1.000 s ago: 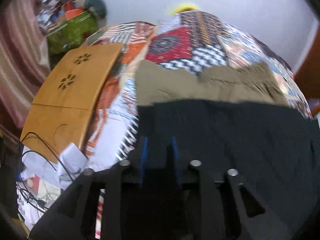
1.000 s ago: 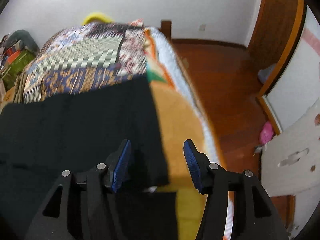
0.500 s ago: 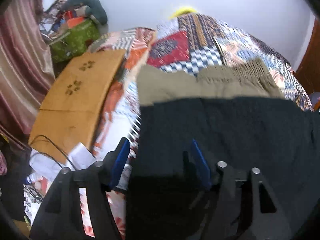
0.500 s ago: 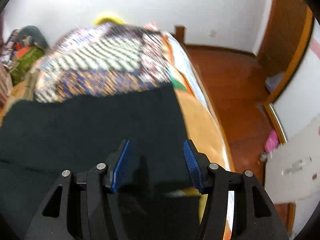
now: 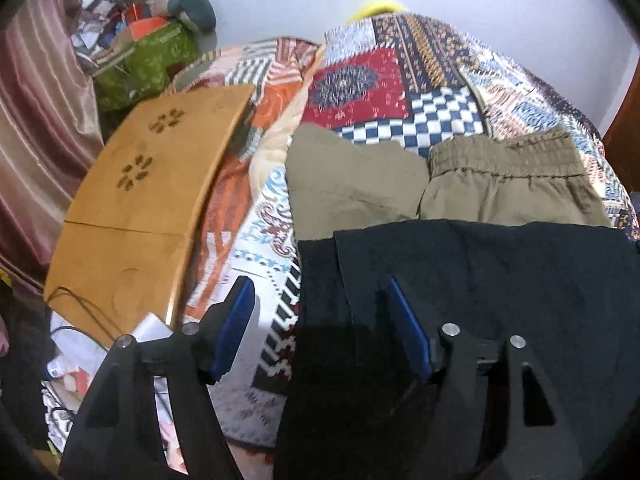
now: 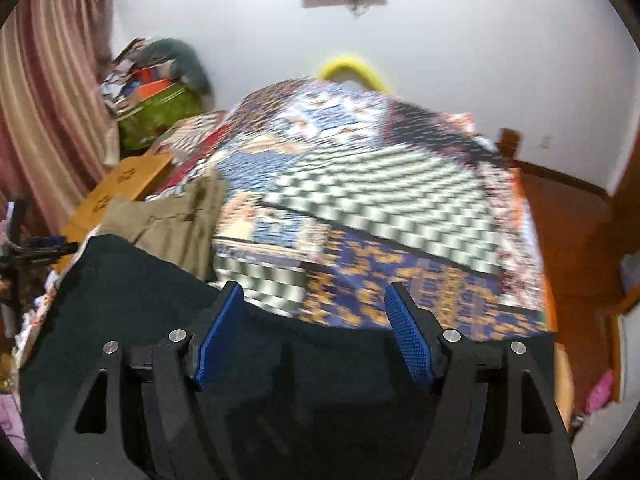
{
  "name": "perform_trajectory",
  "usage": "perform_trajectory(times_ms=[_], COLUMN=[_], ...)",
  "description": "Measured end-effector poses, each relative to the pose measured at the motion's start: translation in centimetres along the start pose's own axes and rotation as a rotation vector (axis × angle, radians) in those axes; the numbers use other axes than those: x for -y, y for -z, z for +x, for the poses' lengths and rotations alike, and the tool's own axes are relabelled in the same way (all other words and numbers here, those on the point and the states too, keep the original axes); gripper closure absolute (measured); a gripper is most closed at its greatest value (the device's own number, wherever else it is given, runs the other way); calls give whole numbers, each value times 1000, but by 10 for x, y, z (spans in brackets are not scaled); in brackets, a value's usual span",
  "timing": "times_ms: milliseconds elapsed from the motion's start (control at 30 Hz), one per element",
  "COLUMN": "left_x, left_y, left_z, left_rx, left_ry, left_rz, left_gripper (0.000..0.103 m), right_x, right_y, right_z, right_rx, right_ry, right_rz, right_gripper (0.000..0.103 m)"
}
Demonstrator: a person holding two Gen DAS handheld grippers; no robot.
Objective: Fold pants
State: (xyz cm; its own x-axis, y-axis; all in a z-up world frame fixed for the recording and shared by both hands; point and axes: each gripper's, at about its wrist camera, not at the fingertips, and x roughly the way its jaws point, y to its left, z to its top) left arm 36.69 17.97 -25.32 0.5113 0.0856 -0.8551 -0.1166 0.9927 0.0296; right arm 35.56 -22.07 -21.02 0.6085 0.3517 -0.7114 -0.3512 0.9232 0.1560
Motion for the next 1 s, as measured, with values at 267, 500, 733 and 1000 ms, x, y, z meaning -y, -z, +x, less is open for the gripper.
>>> perform_trajectory(times_ms=[267, 500, 733, 1000], left_x=[6, 13, 22, 15], left_y=[-9, -13, -10, -6], left_z=[31, 41, 38, 23], left_rx=[-28, -35, -31, 5], left_ry=[34, 27, 30, 44], left_rz=[-11, -1, 36, 4], left_gripper=[35, 39, 67, 81], right_x=[-37, -57, -41, -62], right_y=[0, 8, 5, 25], right_z=[51, 67, 65, 75], right_rx=[-117, -211, -283, -274], right_ry=[-87, -157, -269, -190], right_rz=[-112, -207, -139, -266], right_gripper=[33, 33, 33, 36])
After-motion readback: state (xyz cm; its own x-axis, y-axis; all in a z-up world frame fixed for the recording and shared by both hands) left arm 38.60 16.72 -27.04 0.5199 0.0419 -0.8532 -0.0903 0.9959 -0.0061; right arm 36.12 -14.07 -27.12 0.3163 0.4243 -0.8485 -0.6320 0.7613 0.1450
